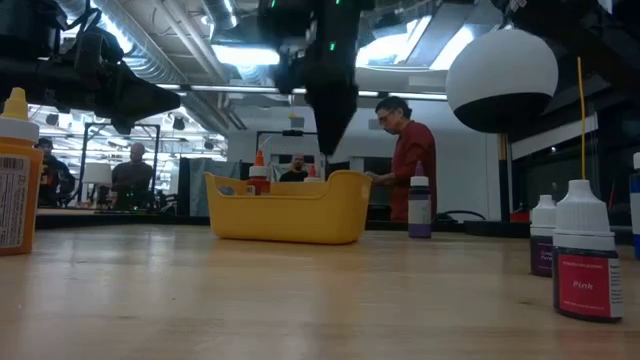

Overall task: Pick & Place food coloring
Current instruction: Put the small purple food coloring bottle into the yellow bin

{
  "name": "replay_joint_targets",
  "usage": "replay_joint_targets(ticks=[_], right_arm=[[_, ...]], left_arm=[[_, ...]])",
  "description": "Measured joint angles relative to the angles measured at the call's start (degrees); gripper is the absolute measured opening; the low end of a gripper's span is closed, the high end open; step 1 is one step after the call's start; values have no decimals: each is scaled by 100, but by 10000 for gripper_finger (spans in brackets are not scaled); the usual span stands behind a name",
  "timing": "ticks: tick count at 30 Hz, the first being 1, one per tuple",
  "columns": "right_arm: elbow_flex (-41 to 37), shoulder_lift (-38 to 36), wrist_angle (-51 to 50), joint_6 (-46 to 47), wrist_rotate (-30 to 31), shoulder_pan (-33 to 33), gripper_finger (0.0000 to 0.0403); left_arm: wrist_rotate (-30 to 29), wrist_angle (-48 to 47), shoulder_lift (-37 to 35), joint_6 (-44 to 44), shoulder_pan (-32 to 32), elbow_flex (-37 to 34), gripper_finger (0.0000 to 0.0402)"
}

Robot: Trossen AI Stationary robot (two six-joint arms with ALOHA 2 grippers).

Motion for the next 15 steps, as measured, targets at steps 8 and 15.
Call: replay_joint_targets(ticks=[8,15], right_arm=[[8,-1038,-248,2,883,270,146],[8,-1846,-474,-522,1206,802,146]], left_arm=[[0,0,2,0,0,0,58],[0,-3,0,0,0,0,59]])
